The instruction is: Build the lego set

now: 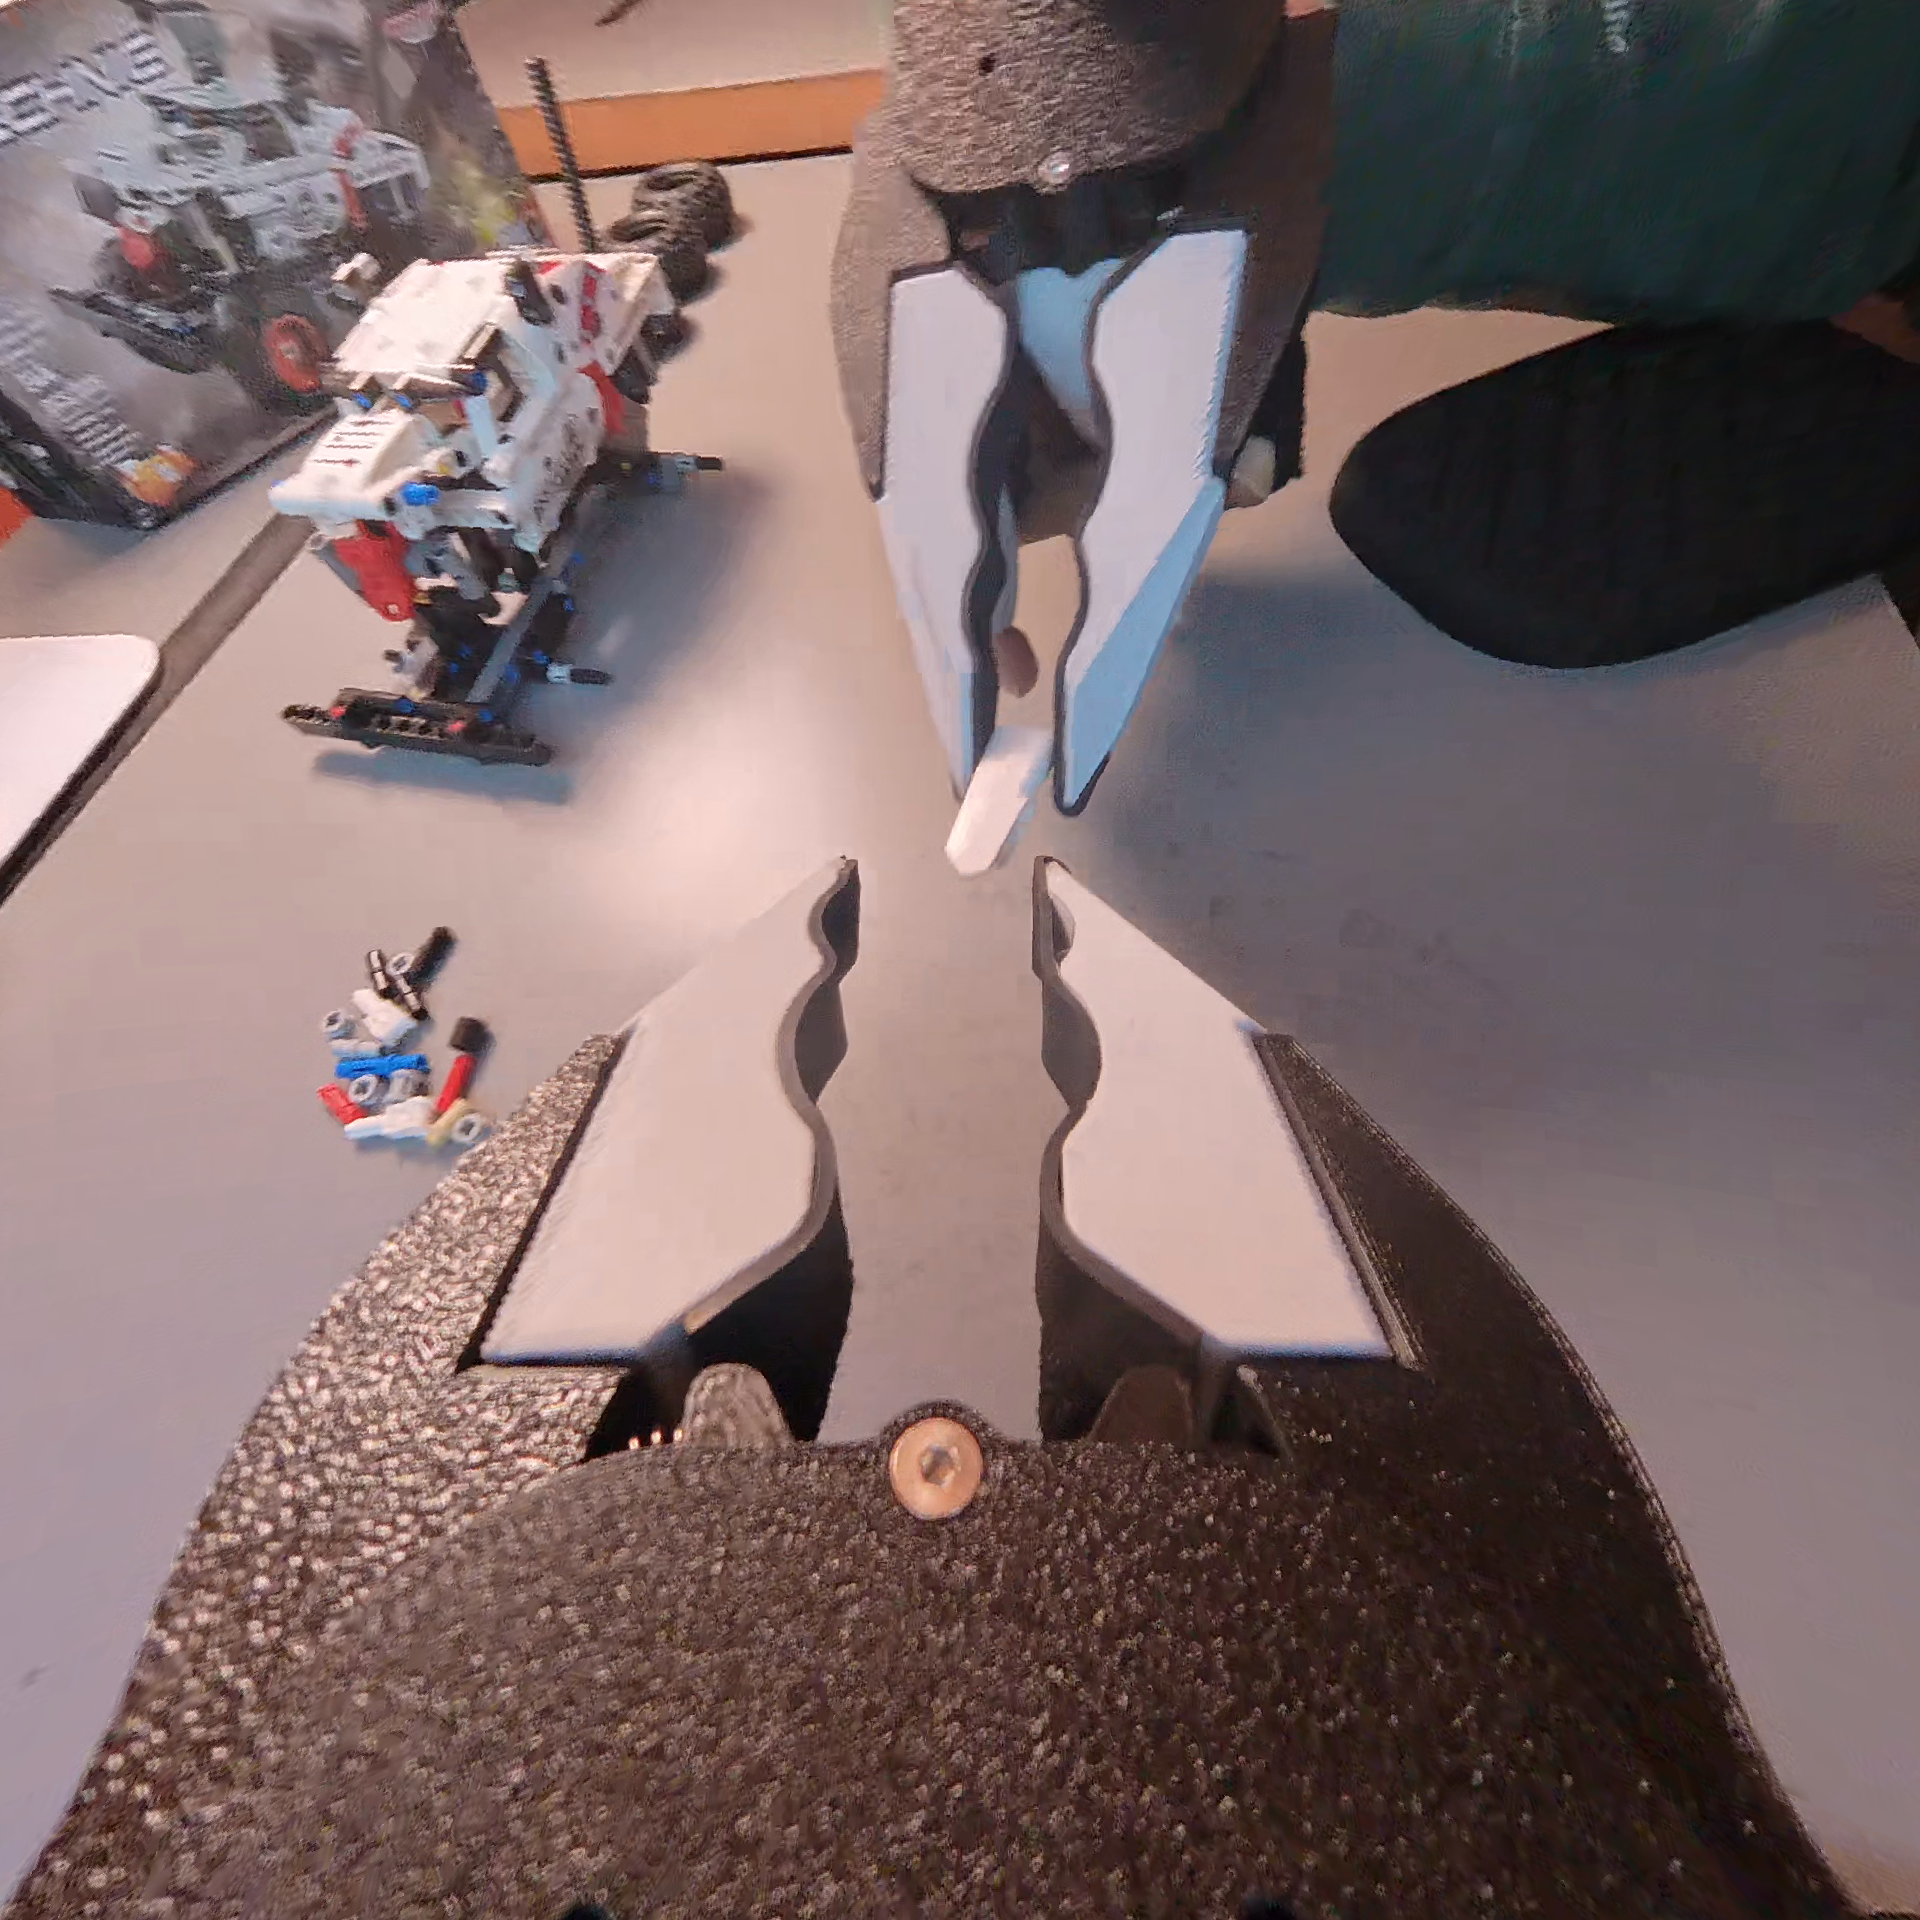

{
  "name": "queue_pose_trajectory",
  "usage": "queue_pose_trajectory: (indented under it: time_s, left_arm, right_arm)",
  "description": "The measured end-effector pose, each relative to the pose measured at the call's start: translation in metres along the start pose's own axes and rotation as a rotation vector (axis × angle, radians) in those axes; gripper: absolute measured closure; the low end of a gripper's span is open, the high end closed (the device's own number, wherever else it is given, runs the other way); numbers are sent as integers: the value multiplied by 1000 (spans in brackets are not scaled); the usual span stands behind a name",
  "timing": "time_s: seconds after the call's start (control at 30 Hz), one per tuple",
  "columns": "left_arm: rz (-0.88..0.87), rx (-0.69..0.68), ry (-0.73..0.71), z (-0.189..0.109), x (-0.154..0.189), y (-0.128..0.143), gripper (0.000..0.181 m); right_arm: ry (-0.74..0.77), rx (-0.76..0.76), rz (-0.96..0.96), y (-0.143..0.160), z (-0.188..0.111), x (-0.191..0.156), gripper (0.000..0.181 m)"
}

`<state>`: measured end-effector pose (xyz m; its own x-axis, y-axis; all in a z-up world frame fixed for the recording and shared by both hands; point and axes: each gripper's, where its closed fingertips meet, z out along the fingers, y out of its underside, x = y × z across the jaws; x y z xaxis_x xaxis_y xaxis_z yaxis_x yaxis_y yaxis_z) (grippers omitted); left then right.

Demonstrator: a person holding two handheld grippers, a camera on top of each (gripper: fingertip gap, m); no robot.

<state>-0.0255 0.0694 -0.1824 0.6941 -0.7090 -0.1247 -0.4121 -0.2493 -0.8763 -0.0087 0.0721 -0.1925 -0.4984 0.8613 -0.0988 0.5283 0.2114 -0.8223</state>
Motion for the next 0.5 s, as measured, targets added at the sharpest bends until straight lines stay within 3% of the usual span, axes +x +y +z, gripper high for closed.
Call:
queue_pose_trajectory:
  time_s: [0.33,0.5]
  left_arm:
    - [78,-113,45,7,12,18,168]
    - [56,-189,18,14,8,31,170]
  right_arm:
    - [-77,-42,-48,1,19,-5,165]
    - [7,-96,-78,15,22,8,162]
